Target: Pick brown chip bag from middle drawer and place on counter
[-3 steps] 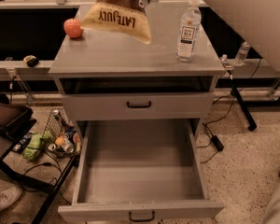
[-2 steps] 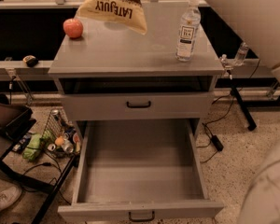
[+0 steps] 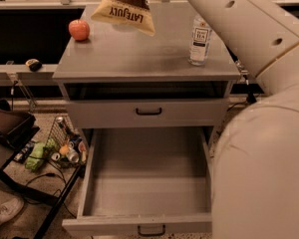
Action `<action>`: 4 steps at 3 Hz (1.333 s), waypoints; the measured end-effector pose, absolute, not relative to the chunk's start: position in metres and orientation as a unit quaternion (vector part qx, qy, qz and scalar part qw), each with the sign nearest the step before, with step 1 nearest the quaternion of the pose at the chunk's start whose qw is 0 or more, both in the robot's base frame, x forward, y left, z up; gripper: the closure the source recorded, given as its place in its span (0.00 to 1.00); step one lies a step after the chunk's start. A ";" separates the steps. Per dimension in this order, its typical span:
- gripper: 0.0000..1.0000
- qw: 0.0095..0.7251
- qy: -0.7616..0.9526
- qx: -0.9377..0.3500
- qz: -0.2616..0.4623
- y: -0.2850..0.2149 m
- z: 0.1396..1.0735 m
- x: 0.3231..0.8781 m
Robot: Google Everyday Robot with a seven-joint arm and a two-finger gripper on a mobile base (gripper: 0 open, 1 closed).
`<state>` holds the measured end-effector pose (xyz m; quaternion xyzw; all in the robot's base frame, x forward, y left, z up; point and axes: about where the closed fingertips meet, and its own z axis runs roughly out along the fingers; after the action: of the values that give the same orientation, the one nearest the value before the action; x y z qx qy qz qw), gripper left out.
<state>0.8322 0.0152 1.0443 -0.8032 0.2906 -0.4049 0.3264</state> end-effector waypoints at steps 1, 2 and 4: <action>1.00 0.309 0.291 -0.814 -0.397 0.023 0.969 0.877; 0.73 0.257 0.319 -0.830 -0.379 0.014 0.877 0.914; 0.27 0.257 0.319 -0.830 -0.379 0.014 0.879 0.914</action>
Offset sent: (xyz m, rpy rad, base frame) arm 0.1227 -0.0164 -0.2639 -0.1538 0.2236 -0.1580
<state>0.9141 0.0138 0.8795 -0.8300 0.3192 -0.3787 0.2567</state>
